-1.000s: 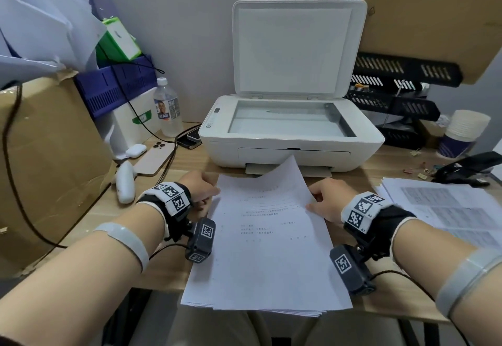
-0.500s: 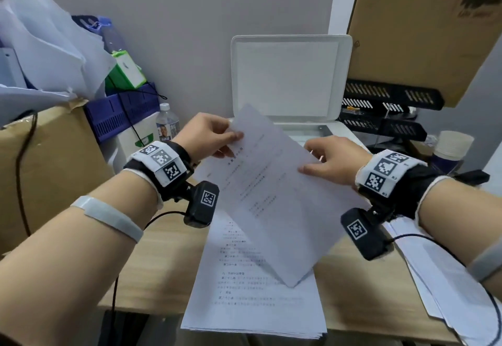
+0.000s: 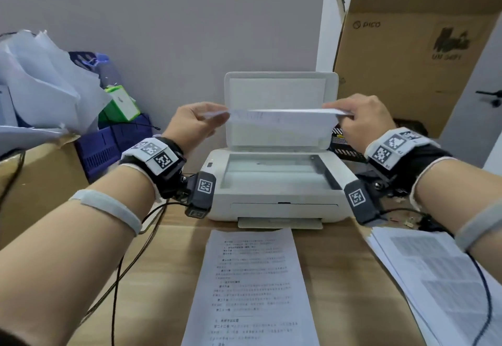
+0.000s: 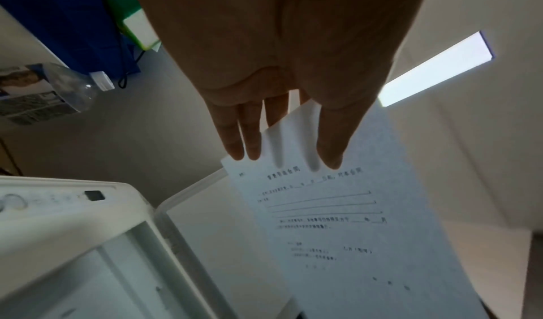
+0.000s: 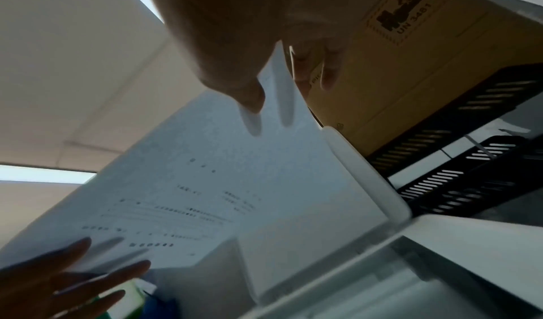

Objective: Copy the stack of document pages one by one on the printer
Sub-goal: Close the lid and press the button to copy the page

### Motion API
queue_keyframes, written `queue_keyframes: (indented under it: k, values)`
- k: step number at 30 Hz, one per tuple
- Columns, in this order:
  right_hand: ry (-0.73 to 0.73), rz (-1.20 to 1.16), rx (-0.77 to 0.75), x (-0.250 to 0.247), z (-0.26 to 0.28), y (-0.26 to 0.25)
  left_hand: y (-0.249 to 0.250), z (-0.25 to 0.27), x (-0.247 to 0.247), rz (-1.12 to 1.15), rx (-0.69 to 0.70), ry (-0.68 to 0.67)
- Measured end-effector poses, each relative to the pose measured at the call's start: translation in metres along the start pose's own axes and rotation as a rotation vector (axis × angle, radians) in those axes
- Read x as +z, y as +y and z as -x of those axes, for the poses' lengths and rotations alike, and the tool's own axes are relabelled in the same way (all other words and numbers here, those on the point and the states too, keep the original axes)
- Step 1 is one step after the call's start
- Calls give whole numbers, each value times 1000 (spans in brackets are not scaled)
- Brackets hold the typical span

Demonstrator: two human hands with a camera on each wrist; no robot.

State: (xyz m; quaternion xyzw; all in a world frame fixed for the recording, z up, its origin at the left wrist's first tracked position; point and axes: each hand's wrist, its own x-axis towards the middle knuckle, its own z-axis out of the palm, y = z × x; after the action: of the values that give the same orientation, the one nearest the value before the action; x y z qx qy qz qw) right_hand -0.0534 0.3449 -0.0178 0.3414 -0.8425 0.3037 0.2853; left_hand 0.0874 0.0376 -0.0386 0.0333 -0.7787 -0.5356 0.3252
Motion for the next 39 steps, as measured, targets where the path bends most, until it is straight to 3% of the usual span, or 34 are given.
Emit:
queue_keyframes:
  k: [6, 9, 15, 23, 32, 39]
  values:
    - [-246, 198, 87, 60, 23, 39, -46, -3, 19, -451, -249, -273]
    - [-393, 226, 165, 82, 32, 55, -61, -2, 27, -686, -275, -402]
    - [-647, 159, 200, 101, 49, 64, -68, -9, 37, -650, -344, -534]
    - [-685, 274, 144, 108, 62, 62, -91, -25, 45, -827, -403, -627]
    - [-805, 307, 128, 115, 59, 69, -89, -30, 50, -906, -406, -614]
    - [-813, 300, 126, 116, 58, 70, -82, -32, 53, -956, -412, -609]
